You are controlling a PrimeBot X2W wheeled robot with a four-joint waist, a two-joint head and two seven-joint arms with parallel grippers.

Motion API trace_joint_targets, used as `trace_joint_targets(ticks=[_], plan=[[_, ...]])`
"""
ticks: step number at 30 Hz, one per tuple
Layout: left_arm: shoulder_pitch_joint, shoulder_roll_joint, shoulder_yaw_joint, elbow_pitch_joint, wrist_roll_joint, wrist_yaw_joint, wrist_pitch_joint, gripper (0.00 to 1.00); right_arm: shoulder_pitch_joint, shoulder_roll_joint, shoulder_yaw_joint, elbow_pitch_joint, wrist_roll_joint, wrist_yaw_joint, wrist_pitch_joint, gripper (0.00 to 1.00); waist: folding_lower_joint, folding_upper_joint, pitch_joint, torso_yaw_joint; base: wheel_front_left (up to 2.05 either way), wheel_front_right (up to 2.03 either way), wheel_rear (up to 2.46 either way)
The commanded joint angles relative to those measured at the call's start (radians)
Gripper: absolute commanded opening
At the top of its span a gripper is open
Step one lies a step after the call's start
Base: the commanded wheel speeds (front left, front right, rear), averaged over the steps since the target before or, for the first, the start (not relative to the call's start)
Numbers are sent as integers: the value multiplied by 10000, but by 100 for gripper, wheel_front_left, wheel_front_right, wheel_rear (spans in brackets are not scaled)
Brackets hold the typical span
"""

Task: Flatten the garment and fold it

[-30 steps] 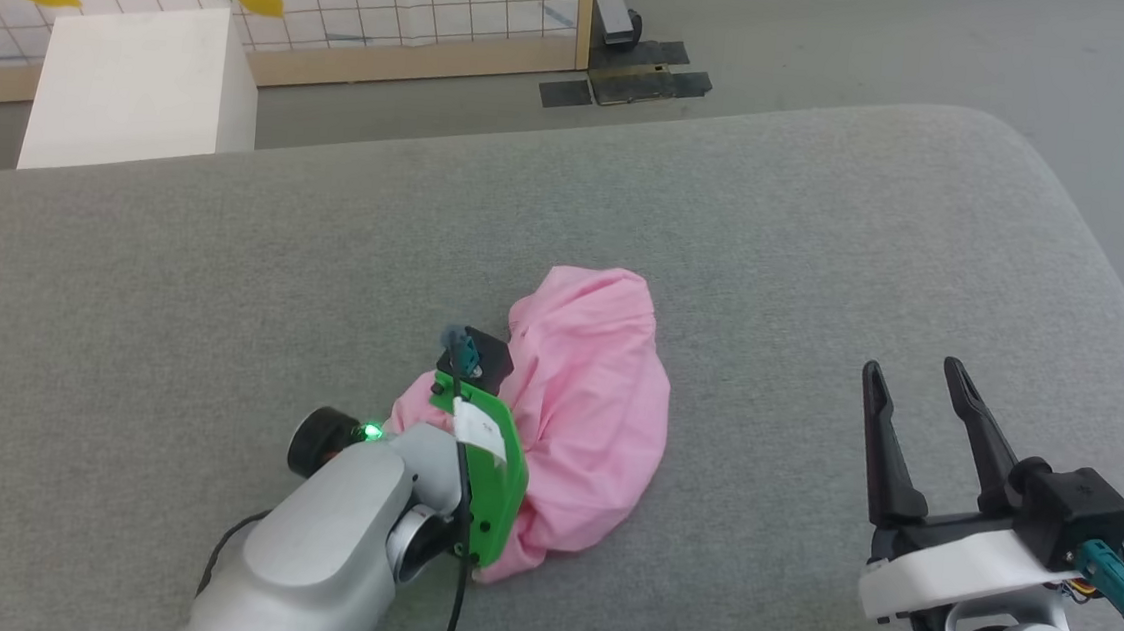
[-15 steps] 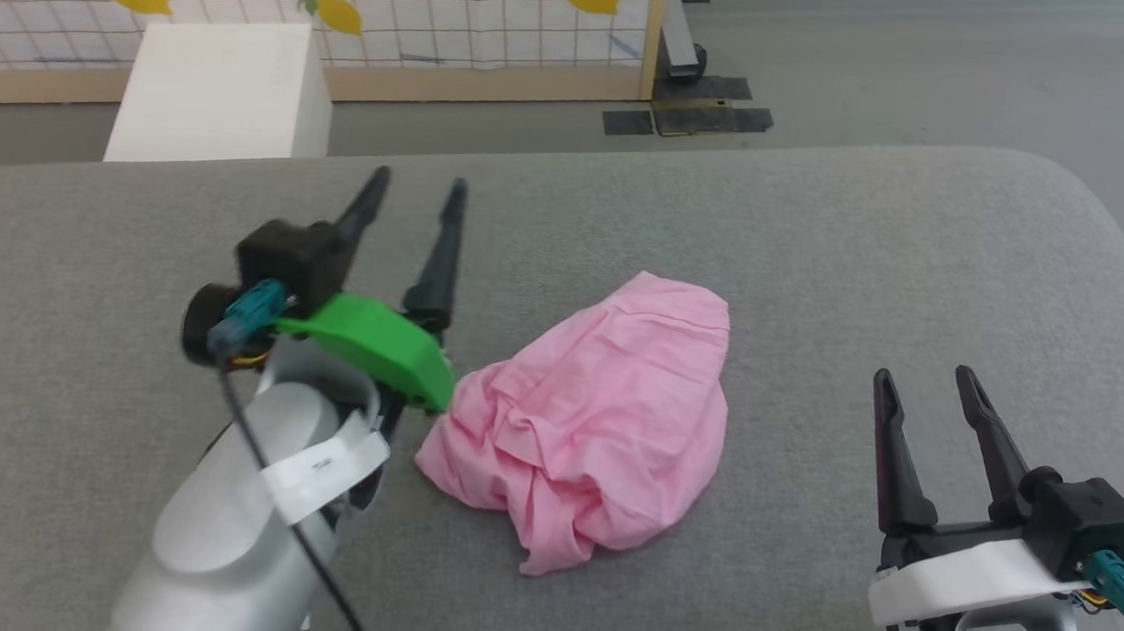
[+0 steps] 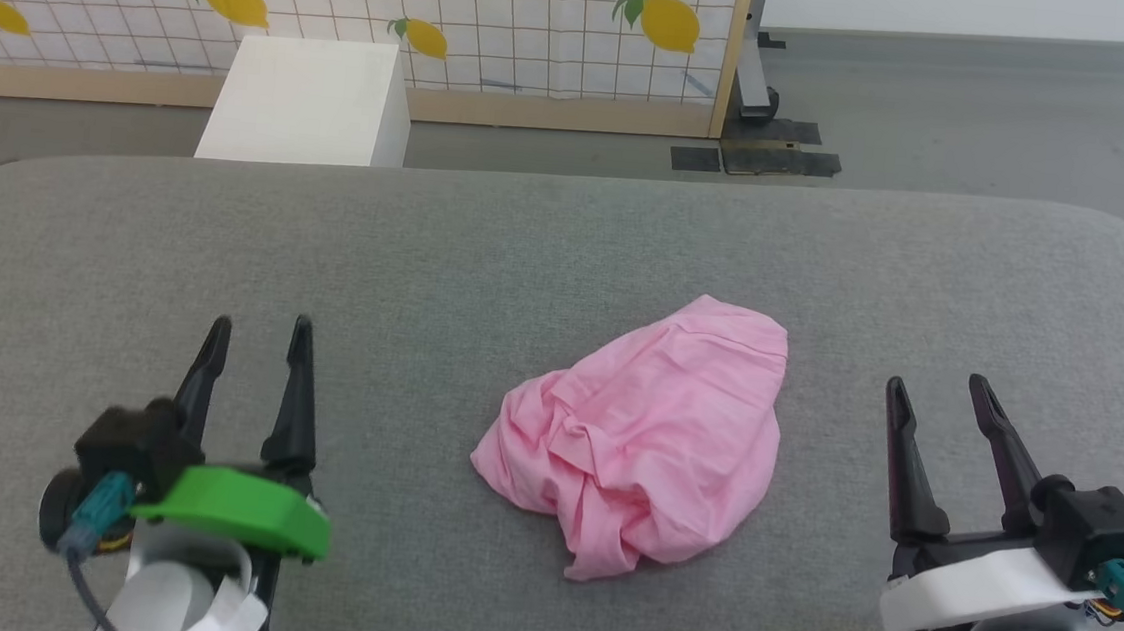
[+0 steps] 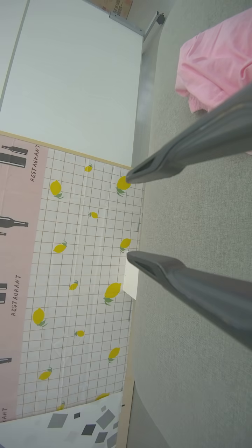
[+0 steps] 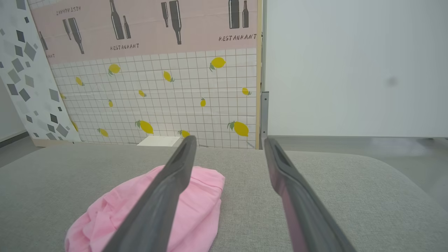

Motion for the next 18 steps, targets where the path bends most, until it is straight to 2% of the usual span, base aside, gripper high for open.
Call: trace_joint_targets(ticks=[1, 5, 9, 18], plan=[[368, -98, 170, -162, 161, -93, -43, 100, 197, -4, -17, -43, -49, -13, 55, 100, 0, 0, -38, 62, 0, 0, 0], [1022, -272, 422, -390, 498, -275, -44, 100, 248, -4, 35, -55, -23, -13, 107, 100, 0, 0, -8, 140, 0, 0, 0], [1139, -535, 852, -366, 803, -669, -44, 100, 249, -4, 66, 12, -12, -13, 111, 100, 0, 0, 11, 172, 0, 0, 0], [1088, -951, 1187, -301, 1168, -985, -45, 100, 244, -4, 114, 31, -7, -13, 122, 100, 0, 0, 6, 109, 0, 0, 0]])
